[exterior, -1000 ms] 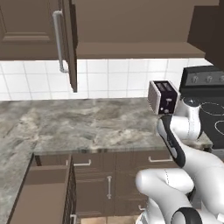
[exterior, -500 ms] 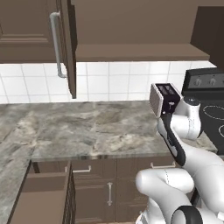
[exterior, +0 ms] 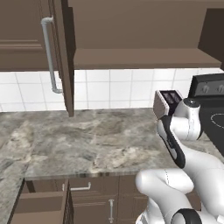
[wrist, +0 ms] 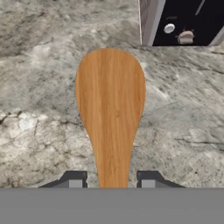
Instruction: Organize the utensils by type. Pick up the wooden spoons from the counter and place them in the open cabinet. Then pick up the metallic utensils from the counter and place them in the open drawer.
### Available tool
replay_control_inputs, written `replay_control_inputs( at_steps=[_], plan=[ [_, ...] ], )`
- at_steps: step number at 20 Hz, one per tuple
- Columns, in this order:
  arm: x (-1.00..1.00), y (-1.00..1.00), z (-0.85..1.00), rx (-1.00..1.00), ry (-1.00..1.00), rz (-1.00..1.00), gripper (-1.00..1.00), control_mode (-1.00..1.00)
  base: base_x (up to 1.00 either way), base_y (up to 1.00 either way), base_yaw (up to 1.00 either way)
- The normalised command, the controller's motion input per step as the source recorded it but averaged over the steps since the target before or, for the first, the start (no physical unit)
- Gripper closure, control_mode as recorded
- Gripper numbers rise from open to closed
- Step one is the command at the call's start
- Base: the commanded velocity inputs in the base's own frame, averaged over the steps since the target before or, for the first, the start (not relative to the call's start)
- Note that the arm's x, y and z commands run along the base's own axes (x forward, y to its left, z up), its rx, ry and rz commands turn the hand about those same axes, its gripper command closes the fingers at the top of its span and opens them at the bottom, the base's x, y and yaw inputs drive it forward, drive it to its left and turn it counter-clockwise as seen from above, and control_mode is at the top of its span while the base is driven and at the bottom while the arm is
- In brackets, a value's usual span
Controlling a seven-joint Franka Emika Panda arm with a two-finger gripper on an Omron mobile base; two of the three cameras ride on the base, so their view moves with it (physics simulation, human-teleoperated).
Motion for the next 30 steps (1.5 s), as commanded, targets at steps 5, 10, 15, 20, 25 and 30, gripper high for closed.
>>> replay_control_inputs(
  at_steps=[5, 10, 15, 20, 25, 30],
  plan=[
    [0.0, 0.0, 0.0, 0.0, 0.0, 0.0, 1.0, 1.0, 0.08, 0.01, -0.02],
    [0.0, 0.0, 0.0, 0.0, 0.0, 0.0, 1.0, 1.0, 0.0, 0.0, -0.01],
    [0.0, 0.0, 0.0, 0.0, 0.0, 0.0, 1.0, 1.0, 0.0, 0.0, 0.0],
    [0.0, 0.0, 0.0, 0.0, 0.0, 0.0, 1.0, 1.0, 0.0, 0.0, 0.0],
    [0.0, 0.0, 0.0, 0.0, 0.0, 0.0, 1.0, 1.0, 0.0, 0.0, 0.0],
    [0.0, 0.0, 0.0, 0.0, 0.0, 0.0, 1.0, -1.0, 0.0, 0.0, 0.0]
  ],
)
